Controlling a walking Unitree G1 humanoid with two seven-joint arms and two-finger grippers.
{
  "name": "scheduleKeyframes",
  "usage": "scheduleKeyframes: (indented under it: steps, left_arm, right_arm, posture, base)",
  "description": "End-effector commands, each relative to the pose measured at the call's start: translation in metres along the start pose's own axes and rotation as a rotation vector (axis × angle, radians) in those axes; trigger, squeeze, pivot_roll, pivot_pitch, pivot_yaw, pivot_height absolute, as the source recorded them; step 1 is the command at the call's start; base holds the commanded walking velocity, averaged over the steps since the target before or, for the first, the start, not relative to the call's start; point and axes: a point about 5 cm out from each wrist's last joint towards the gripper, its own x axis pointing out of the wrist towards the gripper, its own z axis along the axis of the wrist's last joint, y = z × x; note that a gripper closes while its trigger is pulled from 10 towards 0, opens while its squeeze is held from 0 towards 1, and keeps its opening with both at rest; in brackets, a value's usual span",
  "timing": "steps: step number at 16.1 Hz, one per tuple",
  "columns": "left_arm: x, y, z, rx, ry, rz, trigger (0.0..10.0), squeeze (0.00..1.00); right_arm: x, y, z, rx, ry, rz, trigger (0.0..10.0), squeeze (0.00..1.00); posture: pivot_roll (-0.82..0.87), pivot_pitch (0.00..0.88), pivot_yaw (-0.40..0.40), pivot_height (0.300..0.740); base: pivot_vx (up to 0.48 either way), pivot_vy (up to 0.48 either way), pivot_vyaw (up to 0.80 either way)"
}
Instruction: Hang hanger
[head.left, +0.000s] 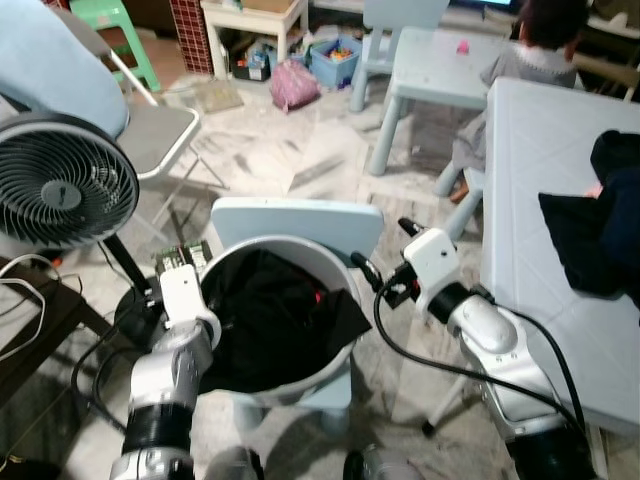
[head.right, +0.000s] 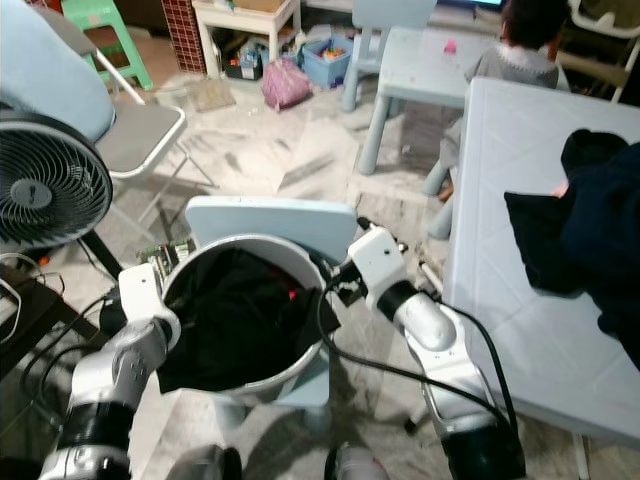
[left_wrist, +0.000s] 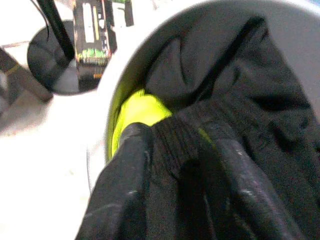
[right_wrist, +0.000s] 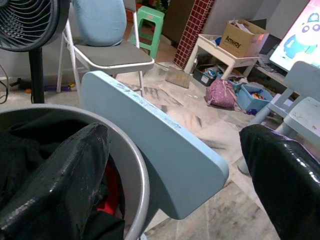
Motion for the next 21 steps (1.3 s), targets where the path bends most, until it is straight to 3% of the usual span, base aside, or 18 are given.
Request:
scheduleKeyframes:
  steps: [1, 4, 9, 16, 17, 18, 19, 20, 21]
  left_arm:
    - [0.003, 0.001, 0.0, -0.006, 0.005, 0.009, 10.0, 1.0]
    - [0.009, -0.009, -0.001, -0.092, 0.041, -0.034, 10.0, 1.0]
    - [0.017, -0.019, 0.002, -0.16, 0.052, -0.053, 10.0, 1.0]
    - [0.027, -0.014, -0.011, -0.322, 0.178, -0.046, 10.0, 1.0]
    - [0.028, -0.012, -0.009, -0.316, 0.168, -0.048, 10.0, 0.84]
    - [0.03, -0.009, -0.007, -0.315, 0.155, -0.046, 10.0, 0.62]
    - [0.031, -0.004, -0.006, -0.342, 0.144, -0.05, 10.0, 0.0]
    - [0.032, 0.001, -0.008, -0.358, 0.147, -0.035, 0.0, 0.0]
    - [0.032, 0.004, -0.009, -0.389, 0.144, -0.032, 0.0, 0.0]
  right_arm:
    - [-0.001, 0.001, 0.002, -0.015, -0.006, 0.016, 10.0, 0.0]
    - [-0.003, -0.001, 0.001, -0.021, -0.003, 0.018, 10.0, 0.0]
    - [-0.002, 0.0, 0.003, -0.033, -0.006, 0.028, 10.0, 0.0]
    - [0.0, 0.001, 0.004, -0.042, -0.012, 0.037, 10.0, 0.0]
    - [0.0, 0.001, 0.004, -0.042, -0.012, 0.037, 10.0, 0.0]
    - [0.001, 0.0, 0.004, -0.041, -0.012, 0.035, 10.0, 0.0]
    - [0.002, 0.001, 0.005, -0.04, -0.014, 0.035, 10.0, 0.0]
    - [0.002, 0.002, 0.005, -0.04, -0.016, 0.036, 10.0, 0.0]
    - [0.002, 0.002, 0.005, -0.04, -0.017, 0.036, 10.0, 0.0]
  posture:
    - [-0.05, 0.056, -0.013, 0.74]
    - [-0.06, 0.057, -0.014, 0.74]
    - [-0.07, 0.059, -0.02, 0.74]
    - [-0.07, 0.052, -0.019, 0.74]
    - [-0.07, 0.05, -0.018, 0.74]
    - [-0.07, 0.05, -0.016, 0.74]
    - [-0.07, 0.05, -0.015, 0.74]
    - [-0.07, 0.049, -0.014, 0.74]
    - [-0.07, 0.049, -0.013, 0.74]
  base:
    - [0.0, 0.0, 0.0]
    - [0.0, 0.0, 0.0]
    - [0.0, 0.0, 0.0]
    - [0.0, 0.0, 0.0]
    - [0.0, 0.0, 0.0]
    - [0.0, 0.0, 0.0]
    - [0.0, 0.0, 0.0]
    - [0.0, 0.0, 0.0]
    - [0.0, 0.0, 0.0]
